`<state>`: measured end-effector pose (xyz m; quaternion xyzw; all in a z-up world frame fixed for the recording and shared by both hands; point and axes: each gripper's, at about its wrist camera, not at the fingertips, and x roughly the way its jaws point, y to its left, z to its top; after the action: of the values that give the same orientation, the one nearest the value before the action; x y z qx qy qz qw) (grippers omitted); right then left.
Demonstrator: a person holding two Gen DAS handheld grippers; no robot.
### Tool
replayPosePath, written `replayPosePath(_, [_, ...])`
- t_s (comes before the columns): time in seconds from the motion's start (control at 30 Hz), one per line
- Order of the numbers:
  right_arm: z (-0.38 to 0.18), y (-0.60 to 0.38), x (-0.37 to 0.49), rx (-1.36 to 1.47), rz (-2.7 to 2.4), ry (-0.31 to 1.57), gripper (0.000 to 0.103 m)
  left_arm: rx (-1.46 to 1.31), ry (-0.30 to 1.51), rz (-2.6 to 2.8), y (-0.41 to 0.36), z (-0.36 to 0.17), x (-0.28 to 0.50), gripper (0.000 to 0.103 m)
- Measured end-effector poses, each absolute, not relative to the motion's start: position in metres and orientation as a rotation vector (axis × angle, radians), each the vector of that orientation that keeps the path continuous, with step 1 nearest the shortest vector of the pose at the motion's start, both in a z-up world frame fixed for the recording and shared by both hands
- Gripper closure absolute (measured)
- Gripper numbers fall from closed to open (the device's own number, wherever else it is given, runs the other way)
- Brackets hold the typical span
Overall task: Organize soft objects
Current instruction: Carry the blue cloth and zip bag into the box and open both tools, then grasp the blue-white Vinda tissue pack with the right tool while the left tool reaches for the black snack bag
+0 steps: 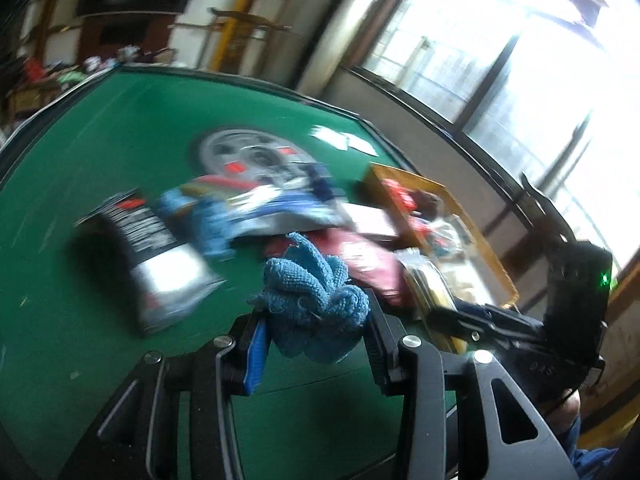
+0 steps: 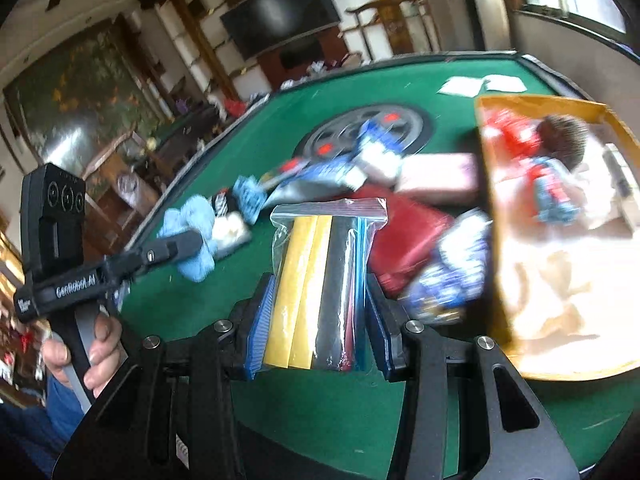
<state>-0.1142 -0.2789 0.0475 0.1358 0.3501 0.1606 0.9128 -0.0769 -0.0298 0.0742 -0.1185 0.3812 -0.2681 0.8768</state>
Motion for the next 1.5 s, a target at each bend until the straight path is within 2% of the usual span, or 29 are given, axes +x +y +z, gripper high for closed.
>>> replayPosePath(0.3, [0.087,-0.397,-0.134,0.383,0.148,0.61,0.06,-0.101,0.825,-0.721,-0.158,0.102,-0.06,0.061])
replayPosePath(0.47, [0.1,-0.461,-0.115,0.397,-0.001,0.617,0.06,-0.063,0.889,-0.786,-0.227,0.091,-0.045,0.061])
replayPosePath(0.67, [0.088,-0.513,-0.058,0.43,-0.1,0.699,0.06,-0.002,0.961,-0.787,-0.292,0.069,-0.025,0.06])
replayPosePath(0.9, [0.062,-0.531,-0.001,0.419,-0.128,0.816,0.061,0.029,1.001,-0.769,-0.32,0.05,-0.012,0.06])
replayPosePath(1.13, [0.064,-0.539,-0.006,0.405,-0.139,0.791,0.056,0.024,1.065,-0.771,-0.324,0.037,-0.007,0.055])
replayPosePath(1.17, [0.066,-0.54,-0.008,0.404,-0.156,0.779,0.053,0.019,1.067,-0.773,-0.323,0.038,-0.006,0.055])
replayPosePath(1.23, [0.072,-0.542,-0.019,0.42,-0.158,0.735,0.039,0.007,1.061,-0.779,-0.321,0.042,-0.007,0.053])
replayPosePath(1.27, [0.074,-0.542,-0.021,0.425,-0.16,0.724,0.037,0.006,1.058,-0.779,-0.319,0.045,-0.007,0.052])
replayPosePath(1.5, [0.098,-0.517,-0.073,0.509,-0.064,0.62,0.036,-0.022,1.013,-0.82,-0.303,0.067,-0.028,0.05])
